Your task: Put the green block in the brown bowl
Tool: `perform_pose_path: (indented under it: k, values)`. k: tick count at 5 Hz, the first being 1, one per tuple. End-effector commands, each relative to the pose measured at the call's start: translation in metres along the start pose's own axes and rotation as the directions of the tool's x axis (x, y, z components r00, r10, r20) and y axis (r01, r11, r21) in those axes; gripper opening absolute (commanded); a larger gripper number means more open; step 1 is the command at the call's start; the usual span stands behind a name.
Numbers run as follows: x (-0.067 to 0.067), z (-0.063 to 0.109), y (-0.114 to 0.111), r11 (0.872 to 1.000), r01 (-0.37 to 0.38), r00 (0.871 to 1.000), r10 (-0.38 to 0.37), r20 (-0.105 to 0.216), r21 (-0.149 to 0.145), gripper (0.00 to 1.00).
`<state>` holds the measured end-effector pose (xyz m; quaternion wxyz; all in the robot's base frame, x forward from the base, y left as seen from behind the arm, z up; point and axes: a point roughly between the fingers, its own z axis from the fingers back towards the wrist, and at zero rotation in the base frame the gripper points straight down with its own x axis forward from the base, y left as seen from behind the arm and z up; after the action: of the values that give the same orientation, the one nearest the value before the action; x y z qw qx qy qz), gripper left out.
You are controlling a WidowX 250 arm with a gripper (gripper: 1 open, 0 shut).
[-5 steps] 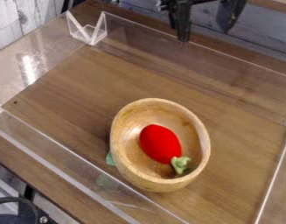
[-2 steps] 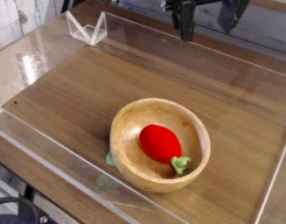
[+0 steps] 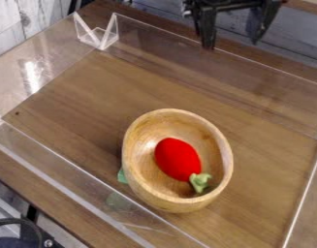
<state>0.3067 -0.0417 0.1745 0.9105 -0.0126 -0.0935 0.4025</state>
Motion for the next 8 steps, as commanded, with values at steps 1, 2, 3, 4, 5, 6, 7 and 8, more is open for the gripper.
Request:
perform_pose_path:
  k: [1, 2, 3, 4, 5, 6, 7, 8]
  values:
    - [0.011, 0.002, 0.002, 0.999, -0.05, 0.998, 0.05, 0.033, -0.016, 1.0]
    - [0.01, -0.003, -0.006, 0.999, -0.04, 0.998, 0.04, 0.04, -0.017, 1.0]
    - [0.008, -0.008, -0.013, 0.999, -0.027, 0.998, 0.028, 0.048, -0.019, 1.0]
    - [0.013, -0.009, -0.012, 0.999, -0.033, 0.998, 0.034, 0.053, -0.015, 1.0]
    - [0.019, -0.009, -0.009, 0.999, -0.042, 0.998, 0.043, 0.055, -0.008, 1.0]
    - [0.012, -0.023, 0.001, 0.993, -0.107, 0.993, 0.105, 0.051, 0.042, 1.0]
    - [-0.006, -0.028, 0.022, 0.968, -0.232, 0.972, 0.227, 0.057, 0.093, 1.0]
    - [-0.023, -0.018, 0.046, 0.927, -0.359, 0.933, 0.353, 0.072, 0.112, 1.0]
